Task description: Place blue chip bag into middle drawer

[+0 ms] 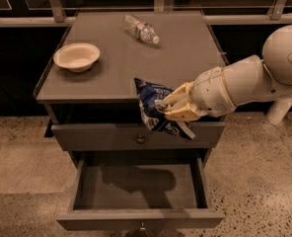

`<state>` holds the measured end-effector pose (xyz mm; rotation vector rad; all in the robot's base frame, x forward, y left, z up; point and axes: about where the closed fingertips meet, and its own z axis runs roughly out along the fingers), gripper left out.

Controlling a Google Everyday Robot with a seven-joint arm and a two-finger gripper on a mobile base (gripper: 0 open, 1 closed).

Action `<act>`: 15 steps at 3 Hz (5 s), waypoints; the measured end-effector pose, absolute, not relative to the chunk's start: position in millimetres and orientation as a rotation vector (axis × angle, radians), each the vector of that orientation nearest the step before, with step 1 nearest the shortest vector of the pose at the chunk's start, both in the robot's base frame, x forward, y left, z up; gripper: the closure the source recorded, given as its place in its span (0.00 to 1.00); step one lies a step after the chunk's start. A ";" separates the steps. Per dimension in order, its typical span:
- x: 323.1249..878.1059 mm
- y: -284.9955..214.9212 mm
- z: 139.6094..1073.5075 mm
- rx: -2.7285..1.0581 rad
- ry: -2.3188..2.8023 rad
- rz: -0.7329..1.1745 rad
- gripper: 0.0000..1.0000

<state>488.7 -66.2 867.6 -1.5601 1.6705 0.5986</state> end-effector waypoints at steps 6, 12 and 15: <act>462.9 -128.4 597.9 -1.264 2.060 0.879 1.00; 491.9 -119.9 487.8 -1.187 2.200 1.079 0.35; 491.9 -119.8 487.8 -1.187 2.200 1.079 0.00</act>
Offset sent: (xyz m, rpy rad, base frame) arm -0.0392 -0.0720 -0.2151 0.0537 0.2791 -0.2313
